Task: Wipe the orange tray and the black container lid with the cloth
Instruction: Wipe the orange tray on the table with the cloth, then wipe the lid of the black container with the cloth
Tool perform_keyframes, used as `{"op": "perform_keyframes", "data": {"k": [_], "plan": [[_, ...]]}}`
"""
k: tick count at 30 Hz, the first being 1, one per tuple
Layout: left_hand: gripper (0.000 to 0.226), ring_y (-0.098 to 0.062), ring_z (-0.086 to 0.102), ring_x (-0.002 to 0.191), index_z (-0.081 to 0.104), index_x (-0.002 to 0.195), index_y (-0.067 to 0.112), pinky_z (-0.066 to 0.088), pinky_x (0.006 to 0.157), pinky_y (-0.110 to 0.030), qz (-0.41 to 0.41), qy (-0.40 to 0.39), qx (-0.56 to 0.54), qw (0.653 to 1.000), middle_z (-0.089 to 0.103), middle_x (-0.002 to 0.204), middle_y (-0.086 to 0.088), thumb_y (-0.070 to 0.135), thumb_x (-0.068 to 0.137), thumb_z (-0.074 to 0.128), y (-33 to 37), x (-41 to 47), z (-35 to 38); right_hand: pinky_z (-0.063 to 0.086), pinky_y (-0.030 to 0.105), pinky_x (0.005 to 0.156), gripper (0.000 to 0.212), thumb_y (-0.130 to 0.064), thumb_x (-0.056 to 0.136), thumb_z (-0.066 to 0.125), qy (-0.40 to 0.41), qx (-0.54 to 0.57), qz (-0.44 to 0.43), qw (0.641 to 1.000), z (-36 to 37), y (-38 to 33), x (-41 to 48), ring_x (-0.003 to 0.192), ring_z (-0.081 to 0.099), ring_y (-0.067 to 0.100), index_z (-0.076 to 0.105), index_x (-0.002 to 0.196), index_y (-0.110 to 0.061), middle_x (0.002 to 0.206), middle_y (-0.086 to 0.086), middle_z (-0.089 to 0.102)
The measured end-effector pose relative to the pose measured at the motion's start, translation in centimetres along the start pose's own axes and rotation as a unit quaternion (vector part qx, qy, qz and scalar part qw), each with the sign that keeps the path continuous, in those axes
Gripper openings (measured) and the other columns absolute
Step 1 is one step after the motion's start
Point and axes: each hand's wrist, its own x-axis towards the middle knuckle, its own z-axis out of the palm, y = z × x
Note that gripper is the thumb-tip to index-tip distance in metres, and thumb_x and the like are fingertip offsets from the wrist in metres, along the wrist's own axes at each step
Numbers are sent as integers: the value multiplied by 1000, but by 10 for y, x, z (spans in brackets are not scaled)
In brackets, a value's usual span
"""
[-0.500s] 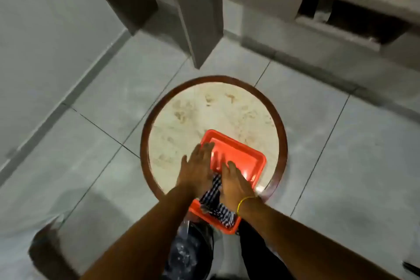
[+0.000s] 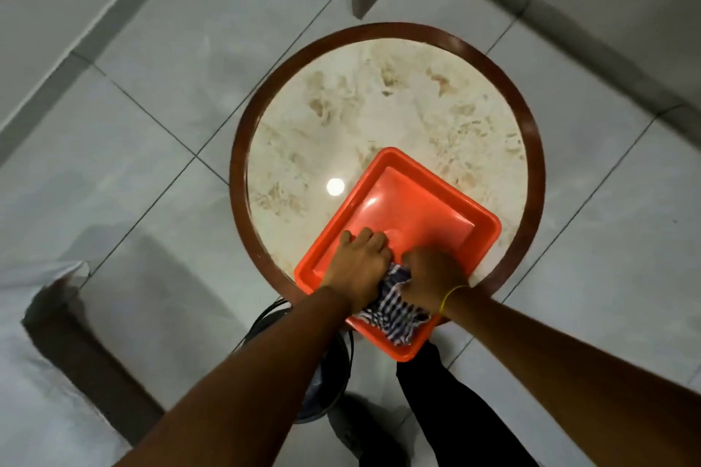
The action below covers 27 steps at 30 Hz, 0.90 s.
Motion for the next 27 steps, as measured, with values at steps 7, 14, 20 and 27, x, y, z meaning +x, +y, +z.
{"op": "perform_keyframes", "data": {"k": [7, 14, 20, 27], "plan": [[29, -39, 67, 95, 64, 98, 7, 49, 90, -47, -50, 165, -149, 974, 71, 91, -14, 25, 77, 74, -44, -61, -45, 31, 42, 62, 20, -15, 87, 66, 51, -42, -155, 986, -73, -59, -21, 84, 66, 48, 51, 99, -18, 85, 19, 69], [45, -41, 74, 72, 67, 125, 8, 59, 59, -46, -209, 293, -197, 912, 78, 88, -16, 13, 80, 73, -117, -202, -18, 51, 47, 83, 62, -3, 85, 59, 80, -116, -311, 940, -50, -224, -25, 109, 70, 43, 55, 146, -16, 118, 18, 77], [47, -37, 76, 108, 69, 133, 3, 65, 81, -46, -325, 376, -159, 853, 76, 127, -18, 2, 87, 56, -138, -279, 136, 42, 45, 122, 65, 9, 87, 57, 82, -161, -406, 896, 104, -287, 15, 142, 58, 35, 61, 150, -6, 150, 15, 66], [77, -30, 18, 162, 35, 163, 17, 23, 122, -62, -305, 82, -247, 916, 30, 173, -6, 35, 92, 58, -55, -263, 352, 16, 50, 137, 86, -12, 98, 56, -44, -287, -328, 899, 319, -182, 52, 170, 10, 32, 15, 174, -14, 184, 7, 10]]}}
